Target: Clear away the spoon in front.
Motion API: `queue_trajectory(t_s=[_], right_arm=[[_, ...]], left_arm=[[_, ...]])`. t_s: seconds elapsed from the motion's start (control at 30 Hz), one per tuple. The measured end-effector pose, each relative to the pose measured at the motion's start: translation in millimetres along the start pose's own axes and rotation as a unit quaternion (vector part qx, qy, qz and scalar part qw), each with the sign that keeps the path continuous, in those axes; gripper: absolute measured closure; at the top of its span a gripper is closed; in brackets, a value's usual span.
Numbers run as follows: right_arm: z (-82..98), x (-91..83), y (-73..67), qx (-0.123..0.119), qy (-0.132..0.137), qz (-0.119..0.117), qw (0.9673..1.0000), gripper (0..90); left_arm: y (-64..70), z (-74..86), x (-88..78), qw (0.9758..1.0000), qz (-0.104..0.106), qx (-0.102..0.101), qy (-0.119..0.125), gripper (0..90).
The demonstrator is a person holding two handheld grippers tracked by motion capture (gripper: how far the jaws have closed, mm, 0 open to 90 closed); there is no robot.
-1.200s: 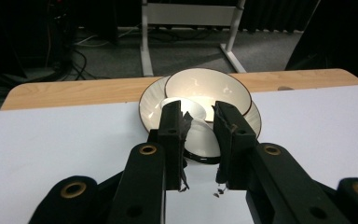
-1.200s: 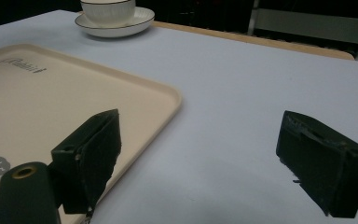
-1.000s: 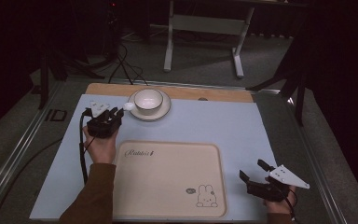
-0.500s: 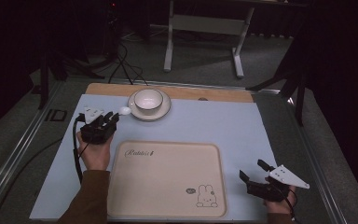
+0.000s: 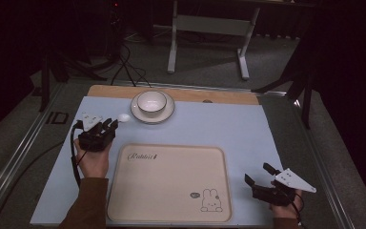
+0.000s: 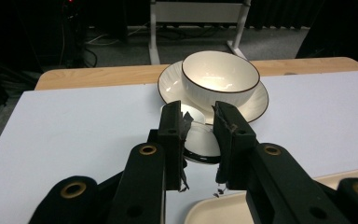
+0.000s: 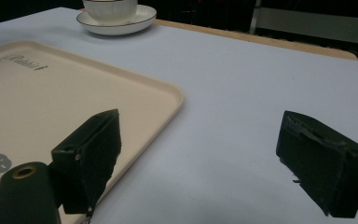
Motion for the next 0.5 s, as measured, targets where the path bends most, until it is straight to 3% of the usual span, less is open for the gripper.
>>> queue_trajectory(t_s=[0.5], right_arm=[[-0.2,-0.3,0.0,0.000,0.001,0.000,1.0000,13.7]], left_arm=[[-6.4,8.4,-6.3,0.9999,-0.009,0.005,-0.004,74.0]])
Point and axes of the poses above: each handheld gripper's, and its own axes: x roughly forward along the jaws, z roughly out of its underside, y roughly to its right, the point moved 3 cm from there along x, roughly forward along the jaws, and after that the axes turned 9 degrees about -x, right-handed, at the moved point
